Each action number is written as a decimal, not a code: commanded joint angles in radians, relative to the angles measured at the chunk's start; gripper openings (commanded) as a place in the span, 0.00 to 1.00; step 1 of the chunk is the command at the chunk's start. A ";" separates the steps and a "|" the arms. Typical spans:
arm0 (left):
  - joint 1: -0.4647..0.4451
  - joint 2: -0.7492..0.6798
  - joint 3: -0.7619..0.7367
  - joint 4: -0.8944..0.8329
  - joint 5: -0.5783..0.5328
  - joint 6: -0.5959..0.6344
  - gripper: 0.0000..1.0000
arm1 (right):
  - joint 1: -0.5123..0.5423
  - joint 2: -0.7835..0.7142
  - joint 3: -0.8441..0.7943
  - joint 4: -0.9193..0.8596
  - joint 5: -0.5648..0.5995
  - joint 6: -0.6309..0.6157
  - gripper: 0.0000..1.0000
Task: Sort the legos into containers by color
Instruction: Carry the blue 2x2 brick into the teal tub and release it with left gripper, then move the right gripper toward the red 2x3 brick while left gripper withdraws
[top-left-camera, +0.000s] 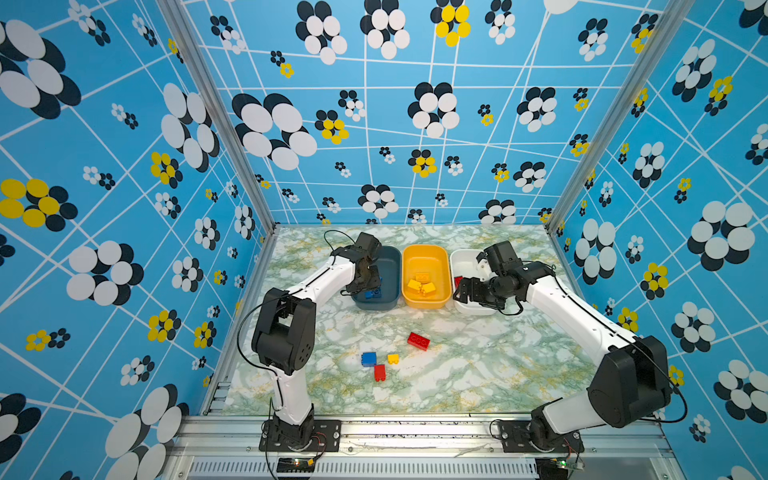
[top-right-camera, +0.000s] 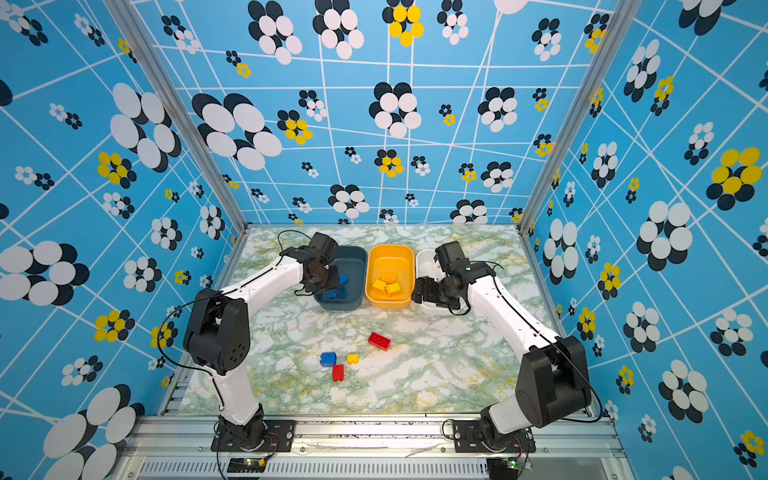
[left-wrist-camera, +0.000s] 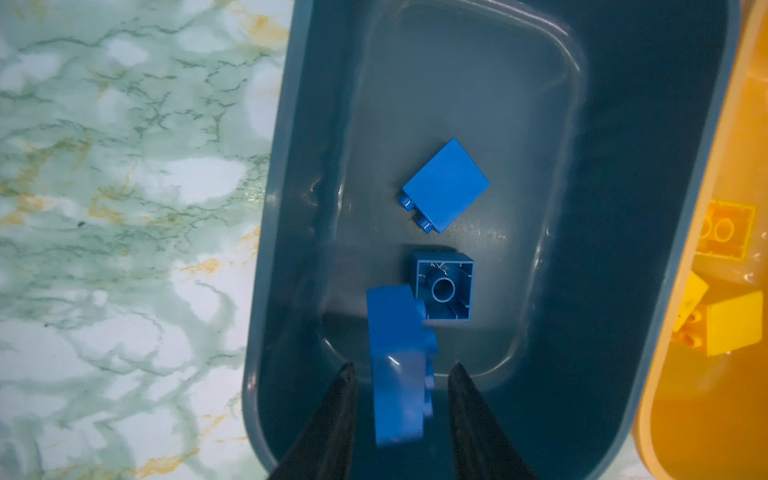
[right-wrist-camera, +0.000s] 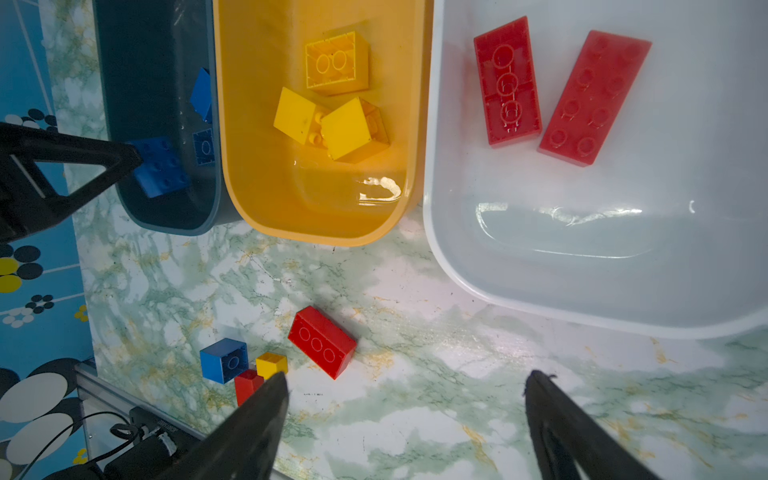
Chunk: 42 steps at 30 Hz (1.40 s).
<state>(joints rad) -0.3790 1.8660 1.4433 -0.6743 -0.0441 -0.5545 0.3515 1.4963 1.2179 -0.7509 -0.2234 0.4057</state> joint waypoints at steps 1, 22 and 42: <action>0.003 0.004 0.024 0.001 0.004 0.005 0.42 | 0.007 -0.009 -0.013 0.008 -0.015 0.017 0.90; 0.001 -0.124 -0.041 0.061 0.093 -0.008 0.59 | 0.124 -0.004 -0.071 0.048 0.008 -0.090 0.90; 0.070 -0.429 -0.346 0.084 0.192 -0.023 0.78 | 0.390 0.168 0.043 -0.015 0.096 -0.322 0.90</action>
<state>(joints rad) -0.3202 1.5009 1.1366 -0.5949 0.1432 -0.5526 0.7269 1.6489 1.2160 -0.7277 -0.1570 0.1352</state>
